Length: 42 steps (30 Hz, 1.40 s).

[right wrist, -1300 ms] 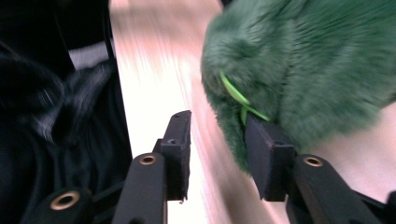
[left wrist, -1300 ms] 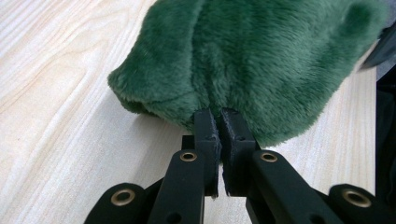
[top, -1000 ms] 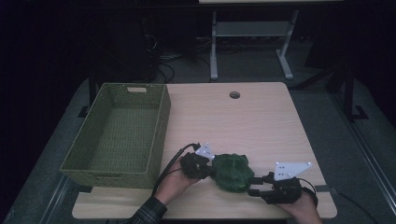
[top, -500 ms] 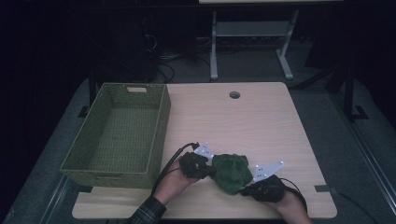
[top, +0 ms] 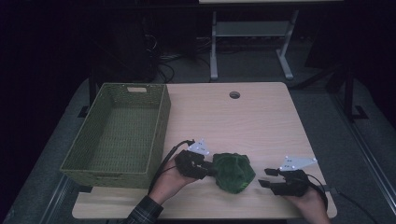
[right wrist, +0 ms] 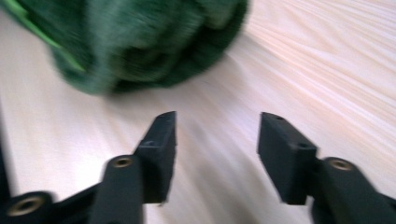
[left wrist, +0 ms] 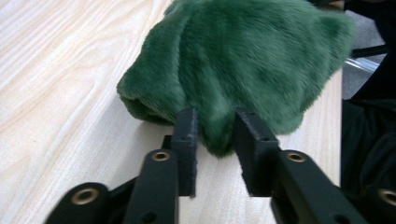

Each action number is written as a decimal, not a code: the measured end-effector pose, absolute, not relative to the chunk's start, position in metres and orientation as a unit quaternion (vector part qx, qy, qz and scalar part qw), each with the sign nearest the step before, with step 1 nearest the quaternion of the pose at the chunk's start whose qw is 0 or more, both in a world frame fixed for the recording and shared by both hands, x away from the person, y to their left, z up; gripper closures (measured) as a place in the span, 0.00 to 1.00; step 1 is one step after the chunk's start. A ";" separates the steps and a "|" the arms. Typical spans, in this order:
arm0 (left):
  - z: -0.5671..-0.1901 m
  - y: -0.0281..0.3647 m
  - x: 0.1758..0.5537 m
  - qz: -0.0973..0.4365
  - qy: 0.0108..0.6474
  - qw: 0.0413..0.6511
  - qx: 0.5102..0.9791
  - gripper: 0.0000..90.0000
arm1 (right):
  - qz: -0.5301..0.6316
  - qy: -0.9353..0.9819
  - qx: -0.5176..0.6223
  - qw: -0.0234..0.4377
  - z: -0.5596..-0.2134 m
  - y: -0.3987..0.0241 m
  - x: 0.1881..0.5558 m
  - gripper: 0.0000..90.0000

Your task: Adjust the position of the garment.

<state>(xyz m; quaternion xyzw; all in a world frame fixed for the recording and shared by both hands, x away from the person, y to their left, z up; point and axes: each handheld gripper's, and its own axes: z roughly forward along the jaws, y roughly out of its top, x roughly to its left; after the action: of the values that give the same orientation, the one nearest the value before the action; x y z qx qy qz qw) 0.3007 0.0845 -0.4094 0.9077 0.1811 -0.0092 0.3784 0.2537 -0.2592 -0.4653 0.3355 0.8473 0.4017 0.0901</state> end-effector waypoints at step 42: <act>-0.405 0.006 0.325 -0.046 0.060 0.307 0.949 0.15 | 0.354 0.842 0.383 0.139 -0.481 -0.271 0.271 0.09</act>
<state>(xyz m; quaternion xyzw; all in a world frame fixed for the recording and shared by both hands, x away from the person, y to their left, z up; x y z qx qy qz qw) 0.3252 0.0061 -0.4045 0.9488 0.0604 -0.0463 0.3067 0.2707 -0.2706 -0.4809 0.3827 0.8420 0.3538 0.1394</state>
